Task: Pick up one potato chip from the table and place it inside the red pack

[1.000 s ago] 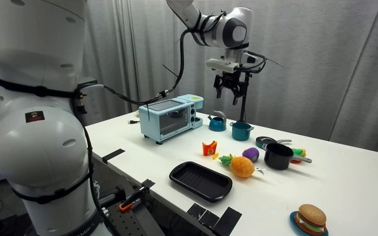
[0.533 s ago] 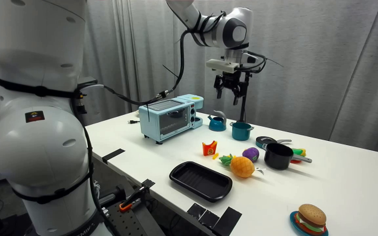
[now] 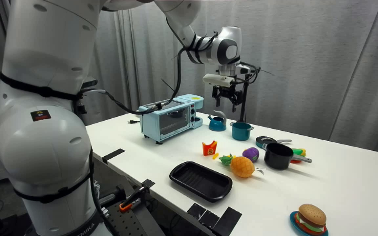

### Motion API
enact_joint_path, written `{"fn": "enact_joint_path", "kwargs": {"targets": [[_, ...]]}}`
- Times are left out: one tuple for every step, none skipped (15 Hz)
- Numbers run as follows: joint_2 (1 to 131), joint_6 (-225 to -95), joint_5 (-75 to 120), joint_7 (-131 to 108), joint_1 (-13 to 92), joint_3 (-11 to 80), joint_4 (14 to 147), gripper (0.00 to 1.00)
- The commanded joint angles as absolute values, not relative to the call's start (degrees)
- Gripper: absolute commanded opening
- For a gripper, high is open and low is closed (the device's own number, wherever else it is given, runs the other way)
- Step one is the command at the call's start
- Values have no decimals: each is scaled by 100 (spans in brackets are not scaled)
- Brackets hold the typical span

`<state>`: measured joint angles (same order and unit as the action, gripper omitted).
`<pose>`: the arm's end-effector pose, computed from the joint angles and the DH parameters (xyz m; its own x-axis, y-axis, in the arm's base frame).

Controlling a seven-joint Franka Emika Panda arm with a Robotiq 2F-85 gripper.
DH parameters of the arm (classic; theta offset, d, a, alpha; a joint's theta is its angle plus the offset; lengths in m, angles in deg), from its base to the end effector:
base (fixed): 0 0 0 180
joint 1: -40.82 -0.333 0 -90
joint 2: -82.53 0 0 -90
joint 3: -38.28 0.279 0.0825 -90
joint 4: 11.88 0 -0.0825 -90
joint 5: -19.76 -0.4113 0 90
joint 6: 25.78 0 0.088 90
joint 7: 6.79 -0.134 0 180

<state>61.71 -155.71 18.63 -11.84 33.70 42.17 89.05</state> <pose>0.6634 0.1278 0.2986 0.9870 0.0817 0.1384 0.0898 -0.9945 -0.0533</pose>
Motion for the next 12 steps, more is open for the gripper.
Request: {"fn": "enact_joint_path", "kwargs": {"targets": [[5736,-16181,2256,-1580,3103,4167,8834,100],[5588,-16300,2363,-1687,3028,4136,8798,100],[5456,-16419,2469,-1796,2956,4101,8771,100],[5328,-16535,2551,-1901,2896,4065,8756,100],[5190,-16621,2634,-2004,2834,4019,8708,100],[5035,-16696,2716,-2108,2781,3967,8645,100],[4906,-16759,2791,-2216,2727,3903,8583,100],[4674,-16760,2822,-2227,2761,3827,8371,100],[4519,-16734,2864,-2302,2744,3750,8220,100],[4321,-16696,2865,-2335,2764,3675,8005,100],[4124,-16641,2844,-2336,2807,3603,7757,100],[3953,-16611,2830,-2342,2825,3530,7543,100]]}}
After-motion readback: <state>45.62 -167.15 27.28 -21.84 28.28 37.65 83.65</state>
